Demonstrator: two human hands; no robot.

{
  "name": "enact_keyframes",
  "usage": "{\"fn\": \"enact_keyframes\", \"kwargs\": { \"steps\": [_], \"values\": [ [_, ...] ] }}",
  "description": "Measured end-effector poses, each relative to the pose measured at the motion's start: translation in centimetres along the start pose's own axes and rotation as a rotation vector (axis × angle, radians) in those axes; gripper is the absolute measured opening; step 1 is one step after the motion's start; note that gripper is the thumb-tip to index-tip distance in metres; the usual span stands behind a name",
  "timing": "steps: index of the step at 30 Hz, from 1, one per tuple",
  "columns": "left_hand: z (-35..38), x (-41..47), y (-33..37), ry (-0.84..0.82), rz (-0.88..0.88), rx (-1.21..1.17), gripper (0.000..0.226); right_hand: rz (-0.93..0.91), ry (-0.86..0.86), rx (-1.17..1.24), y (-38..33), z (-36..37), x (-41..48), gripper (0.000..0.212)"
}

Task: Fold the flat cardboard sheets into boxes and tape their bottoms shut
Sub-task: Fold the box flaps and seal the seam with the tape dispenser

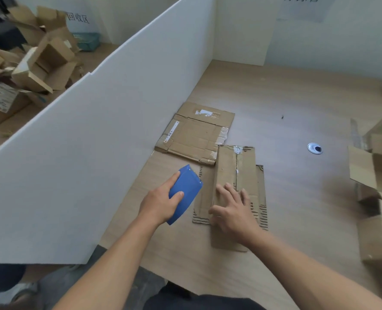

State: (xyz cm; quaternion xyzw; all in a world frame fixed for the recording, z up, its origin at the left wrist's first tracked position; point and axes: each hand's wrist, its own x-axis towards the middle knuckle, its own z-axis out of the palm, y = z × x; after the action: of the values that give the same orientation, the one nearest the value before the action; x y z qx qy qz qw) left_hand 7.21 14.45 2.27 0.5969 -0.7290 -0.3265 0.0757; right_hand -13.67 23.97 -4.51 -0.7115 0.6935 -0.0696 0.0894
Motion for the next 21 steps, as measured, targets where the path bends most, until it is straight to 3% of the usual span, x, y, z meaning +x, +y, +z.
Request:
{"fn": "enact_keyframes", "kwargs": {
  "steps": [2, 5, 10, 13, 16, 18, 21],
  "values": [
    [0.0, 0.1, 0.1, 0.000, -0.002, 0.003, 0.060, -0.009, 0.033, 0.060, 0.2, -0.3, -0.2, 0.022],
    [0.1, 0.1, 0.1, 0.006, 0.000, -0.001, 0.060, 0.066, 0.017, 0.139, 0.4, -1.6, -0.4, 0.067],
    [0.2, 0.0, 0.5, 0.027, 0.005, -0.039, 0.060, 0.448, -0.054, 0.154, 0.1, -3.9, 0.8, 0.089],
    [0.1, 0.1, 0.7, 0.041, 0.009, -0.049, 0.060, 0.439, -0.162, 0.099, 0.2, -4.1, 1.0, 0.090],
    [0.0, 0.4, 0.9, 0.052, 0.022, -0.056, 0.059, 0.395, -0.199, 0.060, 1.5, -4.8, 0.4, 0.077],
    [0.1, 0.6, 1.0, 0.056, 0.015, -0.058, 0.059, 0.388, -0.194, 0.045, 2.2, -5.3, -0.1, 0.071],
    [0.4, 0.9, 1.3, 0.056, 0.014, -0.043, 0.059, 0.471, -0.095, 0.036, 2.8, -5.9, -0.4, 0.084]
  ]
}}
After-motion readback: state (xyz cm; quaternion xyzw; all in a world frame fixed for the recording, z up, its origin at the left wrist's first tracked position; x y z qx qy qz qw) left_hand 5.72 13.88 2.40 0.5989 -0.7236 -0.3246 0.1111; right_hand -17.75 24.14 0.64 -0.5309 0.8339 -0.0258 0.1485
